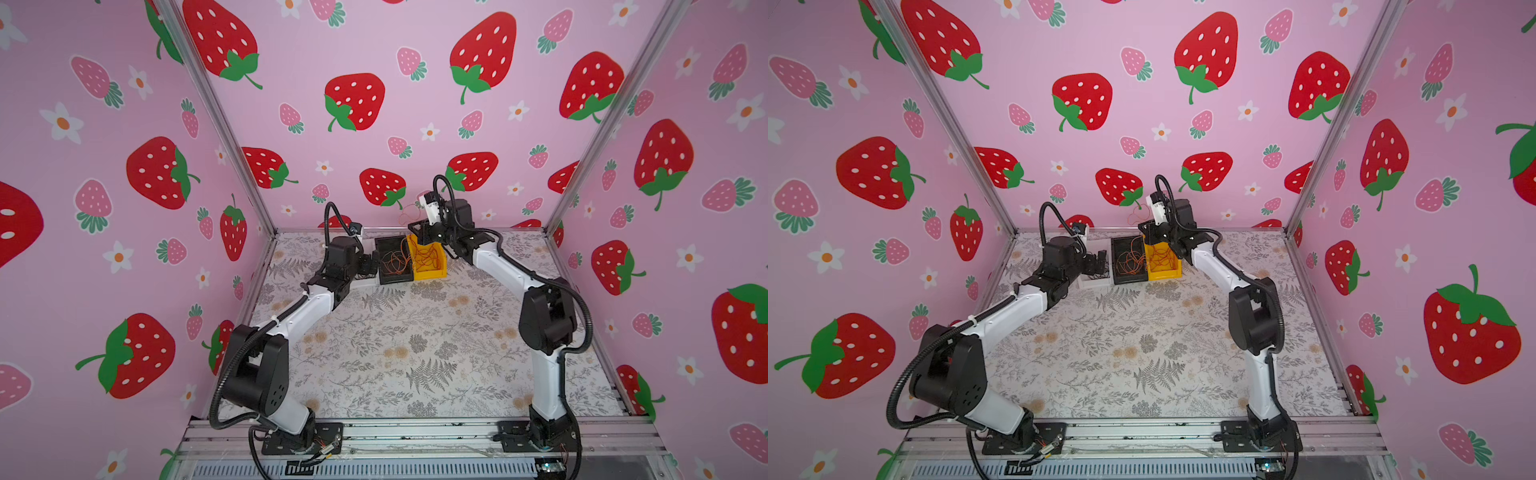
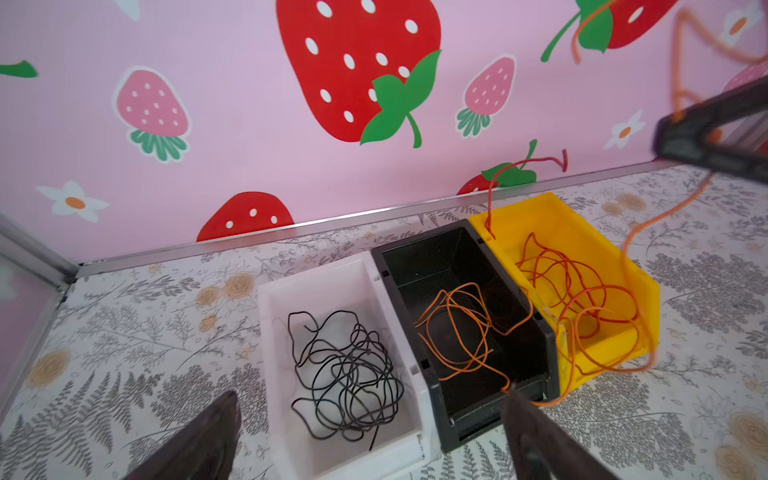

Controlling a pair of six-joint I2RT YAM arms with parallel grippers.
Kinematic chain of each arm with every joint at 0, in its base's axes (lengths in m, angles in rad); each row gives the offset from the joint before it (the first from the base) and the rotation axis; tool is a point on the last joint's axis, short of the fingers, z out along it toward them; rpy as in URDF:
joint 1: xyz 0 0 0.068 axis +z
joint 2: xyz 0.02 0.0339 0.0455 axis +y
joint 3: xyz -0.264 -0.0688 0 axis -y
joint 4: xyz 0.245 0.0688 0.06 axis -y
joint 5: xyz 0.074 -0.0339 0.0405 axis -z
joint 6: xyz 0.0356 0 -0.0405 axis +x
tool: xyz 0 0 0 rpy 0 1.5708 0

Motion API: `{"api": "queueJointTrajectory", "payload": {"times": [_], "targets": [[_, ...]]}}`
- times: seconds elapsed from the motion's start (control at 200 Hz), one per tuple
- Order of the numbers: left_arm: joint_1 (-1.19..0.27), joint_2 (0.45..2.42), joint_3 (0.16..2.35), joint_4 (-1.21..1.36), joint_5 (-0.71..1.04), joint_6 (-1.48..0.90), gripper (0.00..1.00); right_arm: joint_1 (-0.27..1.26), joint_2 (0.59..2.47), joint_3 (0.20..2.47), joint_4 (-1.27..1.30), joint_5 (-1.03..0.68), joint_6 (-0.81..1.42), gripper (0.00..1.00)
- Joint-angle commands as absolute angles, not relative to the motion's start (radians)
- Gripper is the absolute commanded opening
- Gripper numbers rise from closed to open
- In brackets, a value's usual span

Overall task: Untangle the cables
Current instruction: 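Lower the orange wire into the black bin and open the right gripper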

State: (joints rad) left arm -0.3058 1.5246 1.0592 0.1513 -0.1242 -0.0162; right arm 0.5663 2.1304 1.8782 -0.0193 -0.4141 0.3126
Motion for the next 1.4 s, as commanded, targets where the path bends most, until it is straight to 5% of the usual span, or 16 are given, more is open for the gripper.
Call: {"api": "queueJointTrajectory", "payload": {"times": [0.0, 0.33, 1.045, 1.135, 1.296, 1.396], "targets": [[-0.294, 1.410, 0.986, 0.125, -0.144, -0.080, 0.99, 0.600, 2.193, 1.962, -0.094, -0.357, 0.287, 0.00], [-0.268, 1.150, 0.762, 0.112, -0.173, -0.090, 0.99, 0.644, 2.327, 2.102, -0.105, -0.260, 0.270, 0.00], [-0.265, 1.112, 0.666, 0.129, -0.172, -0.077, 0.99, 0.674, 2.432, 2.123, -0.290, -0.144, 0.232, 0.01], [-0.264, 1.109, 0.657, 0.132, -0.176, -0.080, 0.99, 0.676, 2.436, 2.126, -0.293, -0.141, 0.235, 0.08], [-0.259, 1.113, 0.640, 0.157, -0.160, -0.090, 0.99, 0.676, 2.405, 2.133, -0.310, -0.124, 0.215, 0.42], [-0.258, 1.121, 0.641, 0.158, -0.156, -0.096, 0.99, 0.676, 2.374, 2.135, -0.302, -0.121, 0.199, 0.51]]}}
